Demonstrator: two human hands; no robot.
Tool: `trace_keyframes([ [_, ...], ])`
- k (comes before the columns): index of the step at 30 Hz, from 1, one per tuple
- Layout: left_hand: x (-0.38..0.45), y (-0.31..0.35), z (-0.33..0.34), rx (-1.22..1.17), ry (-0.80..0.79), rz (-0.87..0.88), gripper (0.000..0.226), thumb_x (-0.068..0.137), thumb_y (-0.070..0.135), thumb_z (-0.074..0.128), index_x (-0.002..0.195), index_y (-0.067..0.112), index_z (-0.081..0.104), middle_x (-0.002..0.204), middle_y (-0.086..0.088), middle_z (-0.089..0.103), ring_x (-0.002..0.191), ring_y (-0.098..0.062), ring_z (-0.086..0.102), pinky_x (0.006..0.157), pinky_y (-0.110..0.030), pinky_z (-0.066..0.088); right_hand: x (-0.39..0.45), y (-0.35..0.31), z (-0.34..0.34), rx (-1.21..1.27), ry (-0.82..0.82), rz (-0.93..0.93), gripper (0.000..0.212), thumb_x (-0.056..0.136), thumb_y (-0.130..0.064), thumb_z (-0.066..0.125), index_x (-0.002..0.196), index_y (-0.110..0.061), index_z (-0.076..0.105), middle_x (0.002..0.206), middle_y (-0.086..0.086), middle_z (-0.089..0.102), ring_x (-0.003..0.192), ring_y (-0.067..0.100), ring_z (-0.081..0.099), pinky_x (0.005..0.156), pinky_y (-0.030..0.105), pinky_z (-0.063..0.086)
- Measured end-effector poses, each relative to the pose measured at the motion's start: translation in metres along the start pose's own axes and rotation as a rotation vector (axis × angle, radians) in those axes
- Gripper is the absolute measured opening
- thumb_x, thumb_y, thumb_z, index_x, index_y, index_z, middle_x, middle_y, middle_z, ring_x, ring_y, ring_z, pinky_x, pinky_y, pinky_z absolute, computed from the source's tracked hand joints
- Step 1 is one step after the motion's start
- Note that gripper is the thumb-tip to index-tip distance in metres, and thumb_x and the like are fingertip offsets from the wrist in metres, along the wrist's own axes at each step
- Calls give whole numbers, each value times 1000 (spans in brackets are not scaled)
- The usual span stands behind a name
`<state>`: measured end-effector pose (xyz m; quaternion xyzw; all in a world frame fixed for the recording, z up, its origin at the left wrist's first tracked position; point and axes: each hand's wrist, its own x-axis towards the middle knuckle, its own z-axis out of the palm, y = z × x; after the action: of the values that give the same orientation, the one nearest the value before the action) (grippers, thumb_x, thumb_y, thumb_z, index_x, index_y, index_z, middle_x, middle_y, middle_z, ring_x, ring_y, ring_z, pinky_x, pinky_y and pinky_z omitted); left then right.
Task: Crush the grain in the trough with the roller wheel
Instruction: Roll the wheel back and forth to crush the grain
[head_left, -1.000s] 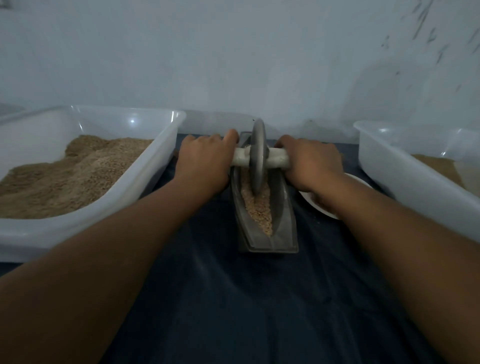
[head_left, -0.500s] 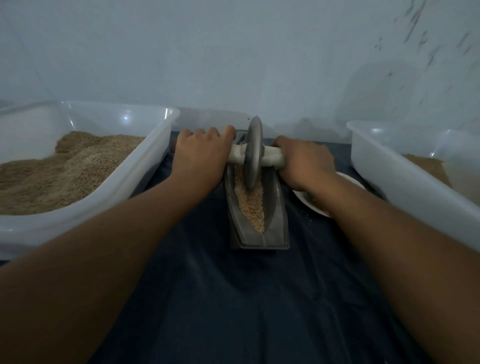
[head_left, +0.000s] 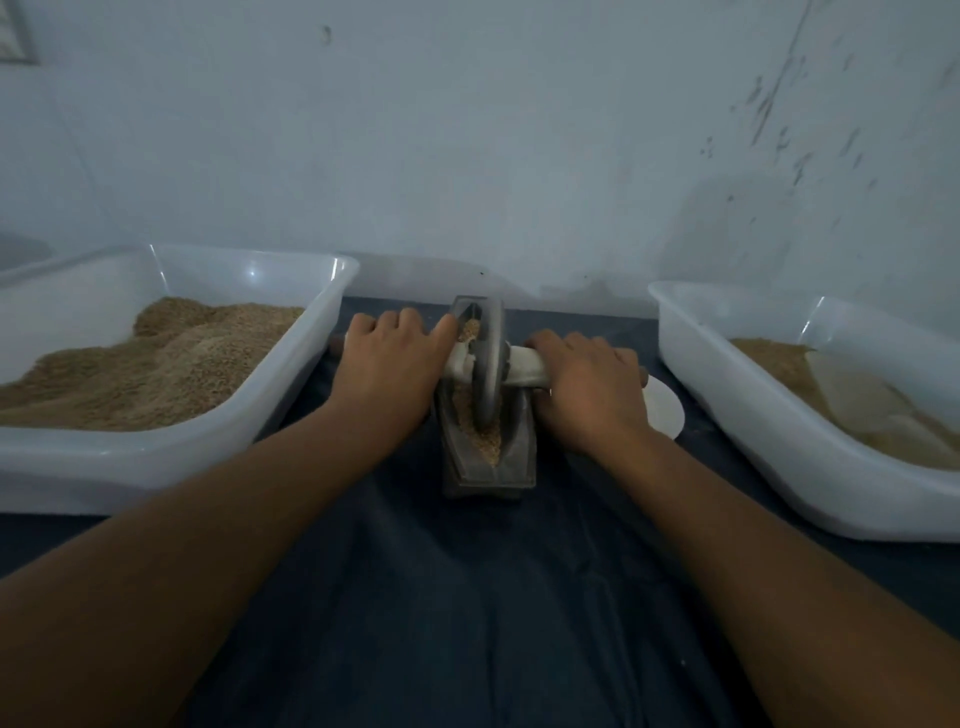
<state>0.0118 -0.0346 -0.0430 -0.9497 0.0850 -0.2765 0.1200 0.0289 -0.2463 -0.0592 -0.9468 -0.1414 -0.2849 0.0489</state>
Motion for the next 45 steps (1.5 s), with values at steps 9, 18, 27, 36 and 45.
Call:
trace_keyframes([
  [9, -3, -2, -14, 21, 10, 43, 64, 84, 21, 67, 134, 31, 26, 111, -7, 53, 102, -27, 54, 89, -42, 42, -13, -1, 5, 107, 158, 18, 27, 93, -34, 53, 119, -33, 64, 98, -3, 58, 93, 23, 51, 78, 34, 17],
  [18, -3, -15, -26, 64, 36, 52, 48, 82, 19, 65, 124, 26, 43, 109, -6, 54, 100, -27, 55, 87, -41, 39, -7, -8, 2, 138, 171, -9, 32, 93, -29, 62, 124, -33, 64, 100, -2, 60, 96, 24, 52, 80, 36, 22],
  [27, -12, -4, -12, -18, -36, 23, 48, 83, 23, 66, 125, 26, 42, 113, -6, 52, 103, -27, 54, 86, -41, 39, -7, -2, -3, 115, 109, -45, 43, 87, -39, 44, 125, -38, 65, 102, -6, 61, 99, 23, 52, 81, 35, 20],
  [36, 1, -2, -31, -23, 89, 50, 46, 83, 22, 64, 125, 24, 46, 110, -8, 55, 101, -30, 56, 84, -43, 39, -5, 7, -13, 104, 310, 28, 50, 76, -11, 69, 119, -39, 69, 94, -8, 60, 92, 22, 51, 79, 32, 19],
  [45, 2, 1, -24, -36, 10, 68, 56, 88, 30, 62, 136, 27, 33, 116, -7, 54, 105, -29, 55, 87, -44, 40, -8, 8, -4, 182, 199, 79, 50, 79, -10, 62, 117, -41, 69, 98, -7, 62, 95, 23, 52, 81, 36, 22],
])
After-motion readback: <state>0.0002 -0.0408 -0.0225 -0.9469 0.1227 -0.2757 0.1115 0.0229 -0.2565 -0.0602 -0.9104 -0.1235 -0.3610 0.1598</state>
